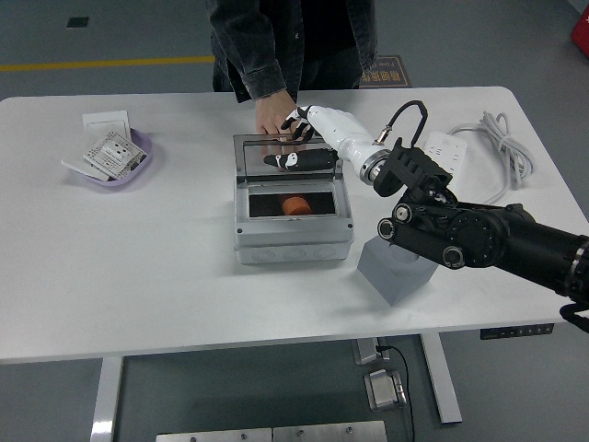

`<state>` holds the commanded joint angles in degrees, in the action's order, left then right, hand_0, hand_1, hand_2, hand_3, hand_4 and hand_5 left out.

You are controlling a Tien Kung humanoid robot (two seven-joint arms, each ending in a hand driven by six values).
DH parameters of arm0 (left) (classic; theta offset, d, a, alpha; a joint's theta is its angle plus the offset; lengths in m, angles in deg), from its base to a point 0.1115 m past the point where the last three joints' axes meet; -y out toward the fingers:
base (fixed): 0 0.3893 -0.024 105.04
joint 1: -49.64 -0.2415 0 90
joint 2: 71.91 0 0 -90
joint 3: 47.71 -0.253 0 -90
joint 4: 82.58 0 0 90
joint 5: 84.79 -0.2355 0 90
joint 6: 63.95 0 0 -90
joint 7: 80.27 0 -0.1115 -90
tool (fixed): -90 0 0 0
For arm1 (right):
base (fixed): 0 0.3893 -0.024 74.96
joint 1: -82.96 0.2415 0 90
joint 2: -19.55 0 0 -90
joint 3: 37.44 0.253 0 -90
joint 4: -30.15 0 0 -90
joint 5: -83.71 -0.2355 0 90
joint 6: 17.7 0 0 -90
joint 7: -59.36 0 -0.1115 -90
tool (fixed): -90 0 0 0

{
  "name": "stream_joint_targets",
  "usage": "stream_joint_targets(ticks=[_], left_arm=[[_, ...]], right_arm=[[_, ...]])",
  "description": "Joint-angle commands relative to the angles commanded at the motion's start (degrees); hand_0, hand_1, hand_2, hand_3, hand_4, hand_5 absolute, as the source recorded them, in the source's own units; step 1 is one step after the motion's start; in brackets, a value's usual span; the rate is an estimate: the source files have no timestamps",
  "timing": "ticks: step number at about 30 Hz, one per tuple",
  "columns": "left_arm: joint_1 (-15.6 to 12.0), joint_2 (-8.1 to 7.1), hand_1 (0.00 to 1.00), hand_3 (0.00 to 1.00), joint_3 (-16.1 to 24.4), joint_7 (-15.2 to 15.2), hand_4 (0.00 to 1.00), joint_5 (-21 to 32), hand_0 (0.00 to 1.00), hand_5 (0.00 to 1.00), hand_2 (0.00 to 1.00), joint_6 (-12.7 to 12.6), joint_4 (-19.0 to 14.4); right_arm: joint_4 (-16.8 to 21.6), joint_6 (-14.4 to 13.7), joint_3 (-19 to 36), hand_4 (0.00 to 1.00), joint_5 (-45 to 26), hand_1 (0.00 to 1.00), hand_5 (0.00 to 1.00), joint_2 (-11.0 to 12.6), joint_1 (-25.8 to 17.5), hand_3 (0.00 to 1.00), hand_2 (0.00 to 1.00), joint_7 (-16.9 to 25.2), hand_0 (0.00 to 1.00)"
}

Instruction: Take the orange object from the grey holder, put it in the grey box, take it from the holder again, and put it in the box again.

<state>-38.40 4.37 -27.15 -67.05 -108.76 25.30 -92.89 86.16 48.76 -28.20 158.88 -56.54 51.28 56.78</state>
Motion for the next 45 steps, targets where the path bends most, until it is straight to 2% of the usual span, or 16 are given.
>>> stream_joint_targets(ticks=[6, 16, 20, 27, 31, 34, 40, 45], left_arm=[[-0.1, -0.03, 0.693, 0.574, -0.8, -0.2, 0.506, 1.0, 0.64, 0.073, 0.578, -0.1, 0.0], [-0.2, -0.04, 0.691, 0.574, -1.5, -0.5, 0.505, 2.0, 0.64, 0.074, 0.577, -0.1, 0.0], [-0.3, 0.03, 0.692, 0.574, -1.6, -0.5, 0.506, 2.0, 0.64, 0.073, 0.577, -0.1, 0.0], [-0.3, 0.14, 0.691, 0.573, -2.9, -0.8, 0.505, 3.3, 0.639, 0.074, 0.577, -0.1, 0.0], [-0.4, 0.23, 0.692, 0.573, -2.3, -0.7, 0.506, 2.9, 0.639, 0.077, 0.577, 0.0, 0.0], [-0.5, 0.25, 0.692, 0.573, -1.4, -0.5, 0.506, 2.0, 0.639, 0.077, 0.577, 0.0, 0.0], [-0.9, 0.19, 0.692, 0.573, 0.7, -0.1, 0.506, 0.1, 0.638, 0.078, 0.578, 0.0, 0.0], [-1.4, 0.14, 0.691, 0.573, 2.9, 0.2, 0.506, -1.8, 0.638, 0.079, 0.578, 0.0, 0.0]], right_arm=[[6.3, 0.1, -0.2, 0.998, 2.8, 0.554, 0.665, 3.3, -1.8, 0.709, 0.61, -0.6, 0.61], [13.2, -0.1, -0.7, 0.998, 5.4, 0.548, 0.665, 6.7, -4.5, 0.712, 0.61, -1.5, 0.605], [14.7, -0.1, -1.0, 0.998, 6.1, 0.547, 0.667, 7.4, -5.6, 0.714, 0.613, -1.7, 0.603], [14.5, -0.1, 0.2, 0.998, 6.5, 0.547, 0.671, 7.7, -6.7, 0.716, 0.617, -1.9, 0.596], [14.8, 0.3, 3.5, 0.998, 8.3, 0.546, 0.675, 8.6, -7.9, 0.717, 0.619, -2.5, 0.594], [15.8, 1.0, 7.8, 0.998, 11.6, 0.546, 0.675, 9.9, -10.4, 0.717, 0.619, -3.7, 0.594], [20.8, 1.8, 17.7, 0.998, 18.7, 0.534, 0.676, 12.7, -17.5, 0.717, 0.615, -5.5, 0.59], [25.6, 0.4, 27.9, 0.998, 23.7, 0.534, 0.685, 13.2, -24.8, 0.716, 0.616, -4.8, 0.595]])
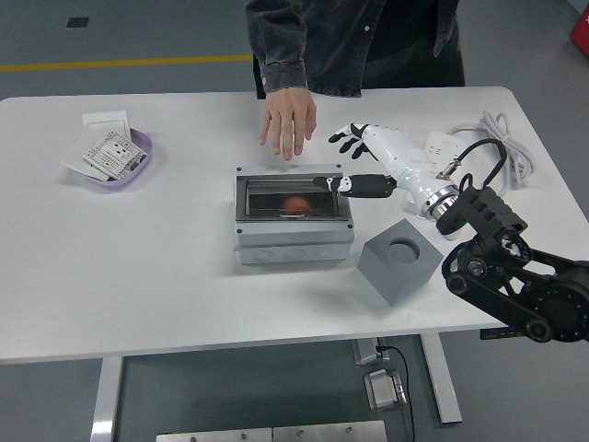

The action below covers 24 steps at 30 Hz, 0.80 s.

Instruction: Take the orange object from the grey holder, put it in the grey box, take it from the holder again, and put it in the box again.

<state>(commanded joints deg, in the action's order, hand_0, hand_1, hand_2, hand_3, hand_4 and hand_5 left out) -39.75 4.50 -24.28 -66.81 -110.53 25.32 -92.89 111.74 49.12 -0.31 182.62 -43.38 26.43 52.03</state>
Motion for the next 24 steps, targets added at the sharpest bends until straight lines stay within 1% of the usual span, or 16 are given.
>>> stream_joint_targets(ticks=[2, 4, 6, 8, 9, 11, 15, 18, 19, 20, 24], left_arm=[[-0.1, 0.01, 0.691, 0.573, 0.7, 0.1, 0.506, -0.6, 0.638, 0.079, 0.578, 0.0, 0.0], [-0.3, 0.03, 0.69, 0.573, 1.3, 0.1, 0.506, -0.9, 0.639, 0.081, 0.578, 0.0, 0.0], [-0.5, 0.08, 0.69, 0.573, 2.1, 0.1, 0.506, -1.6, 0.639, 0.081, 0.578, 0.0, 0.0], [-0.7, 0.13, 0.69, 0.573, 3.0, 0.3, 0.506, -2.4, 0.639, 0.081, 0.578, 0.0, 0.0], [-0.8, 0.16, 0.689, 0.573, 3.4, 0.3, 0.506, -2.8, 0.639, 0.081, 0.577, 0.0, 0.0], [-1.0, 0.22, 0.689, 0.573, 4.4, 0.4, 0.506, -3.7, 0.639, 0.081, 0.577, 0.0, 0.0], [-1.3, 0.3, 0.689, 0.572, 5.4, 0.6, 0.505, -4.5, 0.639, 0.084, 0.577, 0.0, 0.0], [-1.3, 0.31, 0.689, 0.572, 5.7, 0.6, 0.505, -4.6, 0.639, 0.084, 0.577, -0.1, 0.0], [-1.2, 0.3, 0.689, 0.572, 5.7, 0.6, 0.505, -4.7, 0.639, 0.084, 0.577, -0.1, 0.0], [-1.2, 0.29, 0.689, 0.573, 5.9, 0.6, 0.507, -4.8, 0.639, 0.085, 0.577, -0.1, 0.0], [-1.1, 0.25, 0.689, 0.573, 6.0, 0.5, 0.507, -4.8, 0.639, 0.085, 0.577, -0.2, 0.0]], right_arm=[[1.4, -1.2, 4.1, 0.998, 0.0, 0.534, 0.685, -0.4, -3.0, 0.716, 0.616, 1.2, 0.595], [2.4, -2.9, 8.5, 0.998, -1.9, 0.54, 0.695, -1.3, -6.4, 0.716, 0.614, 3.4, 0.604], [2.6, -4.6, 12.8, 0.998, -4.8, 0.54, 0.695, -2.2, -9.8, 0.716, 0.614, 6.0, 0.604], [2.2, -5.7, 16.9, 0.998, -8.6, 0.54, 0.695, -3.0, -12.9, 0.716, 0.614, 8.7, 0.604], [2.0, -5.9, 18.8, 0.998, -10.7, 0.532, 0.71, -3.3, -14.3, 0.708, 0.609, 10.1, 0.603], [1.4, -5.5, 22.7, 0.998, -15.2, 0.532, 0.71, -3.9, -17.5, 0.708, 0.609, 13.4, 0.603], [0.7, -3.8, 29.2, 0.998, -23.9, 0.527, 0.721, -4.7, -22.5, 0.7, 0.601, 19.2, 0.594], [0.4, -3.2, 33.6, 0.998, -30.7, 0.527, 0.721, -4.9, -25.1, 0.7, 0.601, 23.0, 0.594], [0.4, -3.1, 34.7, 0.998, -32.7, 0.527, 0.721, -4.9, -25.3, 0.7, 0.601, 23.7, 0.594], [0.3, -3.0, 35.7, 0.998, -34.7, 0.625, 0.79, -4.9, -25.6, 0.709, 0.644, 24.1, 0.637], [0.2, -2.9, 37.7, 0.998, -41.6, 0.625, 0.79, -5.0, -26.1, 0.709, 0.644, 24.6, 0.637]])
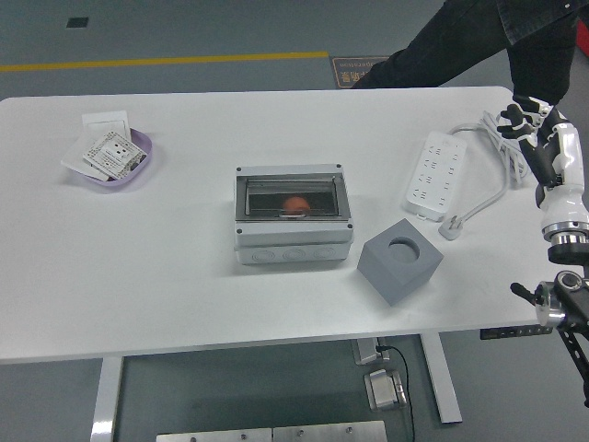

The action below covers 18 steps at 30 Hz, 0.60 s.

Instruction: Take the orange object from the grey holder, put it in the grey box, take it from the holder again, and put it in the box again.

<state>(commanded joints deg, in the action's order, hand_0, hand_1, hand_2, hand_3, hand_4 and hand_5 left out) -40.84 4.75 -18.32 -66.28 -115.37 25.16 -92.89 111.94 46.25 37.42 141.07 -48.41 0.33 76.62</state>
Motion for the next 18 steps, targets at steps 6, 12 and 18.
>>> stream_joint_targets(ticks=[6, 12, 18], left_arm=[[0.7, -0.26, 0.688, 0.572, -1.7, 0.0, 0.507, 1.0, 0.64, 0.085, 0.577, 0.0, 0.0], [0.8, -0.92, 0.687, 0.572, -2.7, -0.3, 0.507, 1.9, 0.64, 0.088, 0.577, -0.1, 0.0], [0.3, -0.68, 0.688, 0.573, -1.1, 0.1, 0.508, 0.4, 0.639, 0.088, 0.577, 0.0, 0.0]], right_arm=[[-0.6, 0.1, -0.1, 0.998, -6.7, 0.651, 0.843, -0.2, 0.3, 0.71, 0.683, -0.1, 0.693], [-0.1, 0.0, -0.6, 0.998, -7.1, 0.64, 0.833, 0.2, 0.6, 0.696, 0.668, -0.5, 0.686], [0.5, 0.1, -1.2, 0.998, -6.3, 0.634, 0.836, 0.1, 1.0, 0.692, 0.661, -0.9, 0.686]])
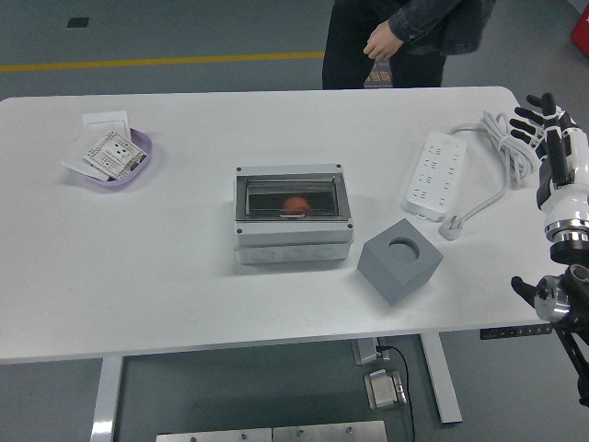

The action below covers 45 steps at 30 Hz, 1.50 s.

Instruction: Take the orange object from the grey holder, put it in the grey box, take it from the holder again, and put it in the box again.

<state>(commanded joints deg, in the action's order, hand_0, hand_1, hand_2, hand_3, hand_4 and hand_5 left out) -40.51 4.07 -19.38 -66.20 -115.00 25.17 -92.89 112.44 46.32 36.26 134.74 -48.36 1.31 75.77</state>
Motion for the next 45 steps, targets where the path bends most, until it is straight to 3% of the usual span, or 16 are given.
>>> stream_joint_targets(ticks=[23, 30, 36, 45], left_arm=[[0.0, -0.01, 0.685, 0.575, 2.0, 0.2, 0.512, -2.1, 0.642, 0.094, 0.578, 0.1, 0.0], [-0.1, 0.13, 0.685, 0.575, -0.3, -0.3, 0.511, 0.1, 0.641, 0.097, 0.578, 0.2, 0.0], [-0.3, -0.63, 0.685, 0.575, 1.1, -0.1, 0.512, -0.8, 0.643, 0.099, 0.578, 0.1, 0.0], [-0.2, 0.02, 0.685, 0.575, -0.3, -0.1, 0.513, 0.4, 0.644, 0.101, 0.578, 0.2, 0.0]], right_arm=[[-0.1, -0.1, -2.0, 0.998, 2.8, 0.659, 0.846, 0.1, 2.3, 0.725, 0.711, -1.5, 0.694], [-0.4, 0.0, -2.4, 0.998, 3.0, 0.663, 0.847, -0.6, 2.4, 0.753, 0.725, -1.4, 0.703], [-0.2, 0.0, -1.9, 0.998, 3.5, 0.665, 0.854, -0.4, 2.2, 0.743, 0.731, -1.8, 0.705], [-0.7, -0.1, -1.4, 0.997, 2.7, 0.663, 0.854, -0.8, 1.6, 0.749, 0.723, -1.2, 0.704]])
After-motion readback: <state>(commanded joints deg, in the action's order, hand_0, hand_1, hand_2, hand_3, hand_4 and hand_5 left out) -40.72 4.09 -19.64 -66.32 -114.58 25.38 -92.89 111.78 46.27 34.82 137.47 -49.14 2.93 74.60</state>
